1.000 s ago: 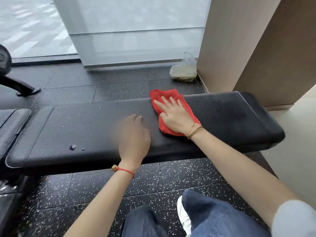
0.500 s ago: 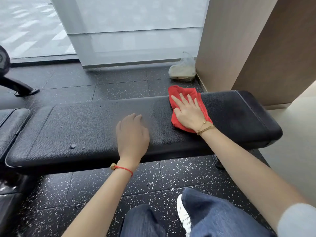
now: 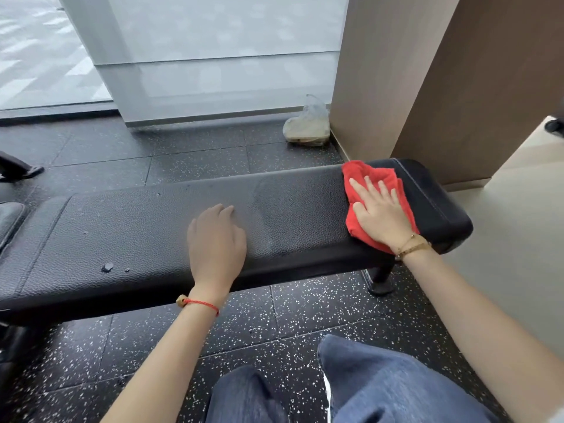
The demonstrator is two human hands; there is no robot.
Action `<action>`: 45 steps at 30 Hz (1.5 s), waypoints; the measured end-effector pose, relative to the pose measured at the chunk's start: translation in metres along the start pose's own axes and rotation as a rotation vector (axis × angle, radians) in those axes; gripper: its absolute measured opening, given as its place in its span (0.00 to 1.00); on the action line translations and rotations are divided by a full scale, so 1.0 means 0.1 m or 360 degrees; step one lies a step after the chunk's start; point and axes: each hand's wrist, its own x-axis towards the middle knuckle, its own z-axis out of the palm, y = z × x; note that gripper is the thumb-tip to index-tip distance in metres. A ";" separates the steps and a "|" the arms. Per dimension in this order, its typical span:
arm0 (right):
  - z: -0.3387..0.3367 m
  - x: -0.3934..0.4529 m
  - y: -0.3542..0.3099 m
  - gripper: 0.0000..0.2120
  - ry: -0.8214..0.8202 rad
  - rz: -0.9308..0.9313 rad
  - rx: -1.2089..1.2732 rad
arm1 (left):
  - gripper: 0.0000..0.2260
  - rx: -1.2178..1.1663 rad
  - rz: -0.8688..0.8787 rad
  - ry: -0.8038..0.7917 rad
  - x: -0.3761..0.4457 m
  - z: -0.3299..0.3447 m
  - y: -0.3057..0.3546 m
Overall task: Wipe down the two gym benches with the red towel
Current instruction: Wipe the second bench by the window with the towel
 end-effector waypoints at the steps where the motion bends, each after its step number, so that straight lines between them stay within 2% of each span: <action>1: 0.01 -0.05 -0.02 0.27 -0.0001 -0.0025 0.0003 | 0.18 -0.0001 -0.0004 -0.0008 0.00 0.00 0.01; 5: 0.06 -0.46 0.05 0.28 0.0045 -0.0244 0.0043 | 0.18 0.0057 -0.0007 -0.0036 0.00 -0.01 0.05; 8: 0.05 -0.58 0.21 0.28 0.0072 -0.0264 0.0049 | 0.16 0.0015 -0.0012 -0.0041 0.02 0.00 0.14; 13: 0.01 -0.36 0.66 0.26 0.0209 0.0140 0.0065 | 0.15 -0.0218 0.0140 -0.0067 0.04 0.11 0.64; 17: -0.15 0.14 0.96 0.26 0.0121 0.0418 -0.0024 | 0.17 -0.0193 0.0277 -0.0188 0.08 0.29 0.99; 19: -0.19 0.27 1.00 0.26 0.0068 0.0446 -0.0010 | 0.18 -0.0133 0.0300 -0.0218 0.07 0.36 1.07; 27: 0.00 -0.37 1.17 0.27 0.0138 0.0211 0.0038 | 0.18 -0.0092 0.0325 -0.0170 0.04 0.47 1.03; 32: -0.11 0.32 1.10 0.26 0.0011 0.0226 -0.0006 | 0.18 -0.0088 0.0317 -0.0174 0.03 0.46 1.06; 37: -0.17 0.98 0.68 0.25 -0.0093 0.0203 0.0003 | 0.18 -0.0085 0.0310 -0.0154 0.04 0.46 1.06; 40: -0.11 1.00 0.37 0.26 -0.0128 0.0057 0.0031 | 0.18 -0.0086 0.0303 -0.0161 0.05 0.46 1.05; 45: 0.04 0.53 -0.08 0.27 -0.0115 -0.0318 0.0077 | 0.17 -0.0201 0.0247 -0.0202 0.04 0.41 1.04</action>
